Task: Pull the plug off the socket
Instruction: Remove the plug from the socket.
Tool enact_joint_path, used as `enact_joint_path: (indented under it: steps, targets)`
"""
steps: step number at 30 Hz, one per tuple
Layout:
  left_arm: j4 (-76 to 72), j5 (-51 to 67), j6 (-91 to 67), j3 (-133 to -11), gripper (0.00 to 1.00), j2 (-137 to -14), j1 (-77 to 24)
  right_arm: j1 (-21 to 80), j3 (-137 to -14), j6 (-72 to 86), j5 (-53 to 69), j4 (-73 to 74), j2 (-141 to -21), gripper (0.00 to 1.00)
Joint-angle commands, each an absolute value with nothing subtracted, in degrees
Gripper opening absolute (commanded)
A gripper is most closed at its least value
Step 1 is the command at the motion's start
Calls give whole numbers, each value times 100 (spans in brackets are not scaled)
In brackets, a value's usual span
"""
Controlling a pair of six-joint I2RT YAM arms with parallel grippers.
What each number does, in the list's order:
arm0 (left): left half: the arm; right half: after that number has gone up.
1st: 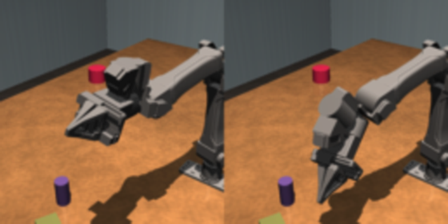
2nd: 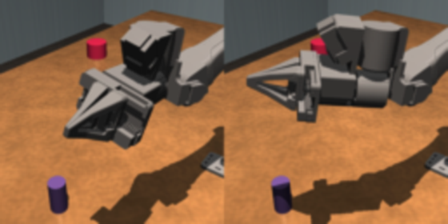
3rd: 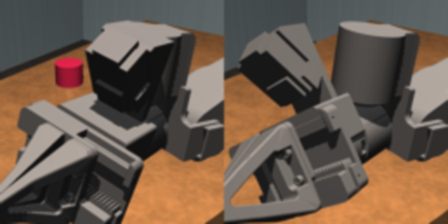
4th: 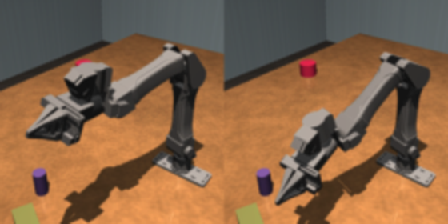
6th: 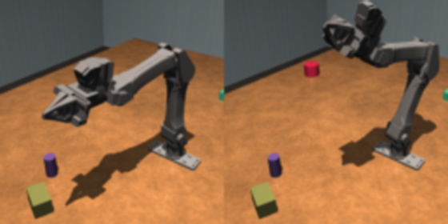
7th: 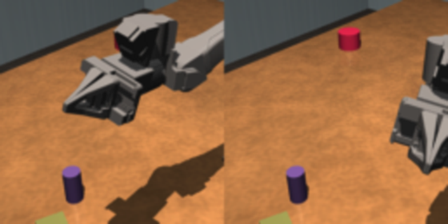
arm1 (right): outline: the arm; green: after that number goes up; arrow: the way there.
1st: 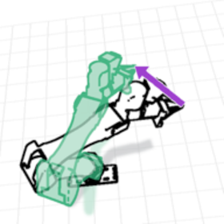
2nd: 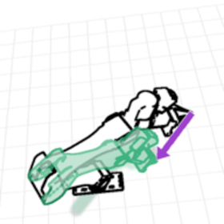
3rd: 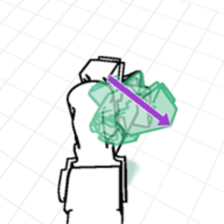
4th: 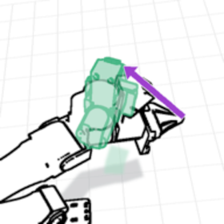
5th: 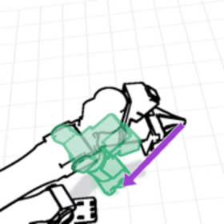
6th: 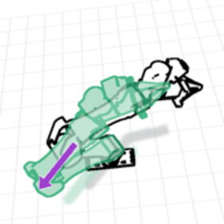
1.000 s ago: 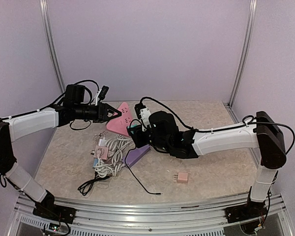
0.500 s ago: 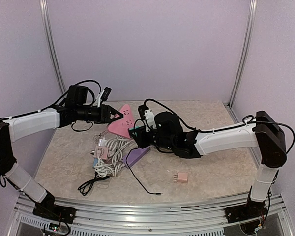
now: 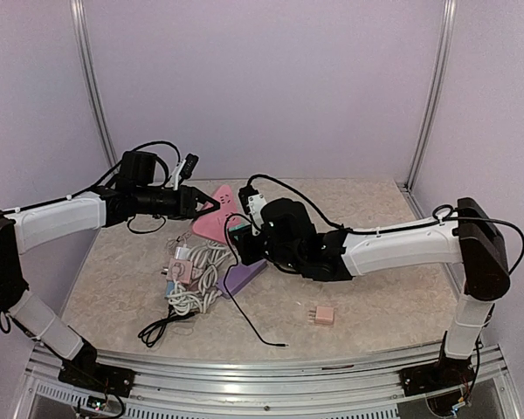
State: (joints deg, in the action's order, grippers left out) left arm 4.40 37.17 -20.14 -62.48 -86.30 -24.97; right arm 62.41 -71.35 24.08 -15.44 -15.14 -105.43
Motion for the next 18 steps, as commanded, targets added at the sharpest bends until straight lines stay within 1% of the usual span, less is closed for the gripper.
enact_joint_path:
  steps: [1,10,18]
  targets:
    - [413,3767,-1915,-6311,0,-8602,-2567,6503,-7635,2176,-2553,-886,-10708,0]
    - [422,3760,-1923,-6311,0,-8609,-2531,6570,-7773,2221,-2709,-769,-10746,0]
    - [405,3795,-1891,-6311,0,-8570,-2522,6340,-7099,2585,-1646,-1595,-10216,0]
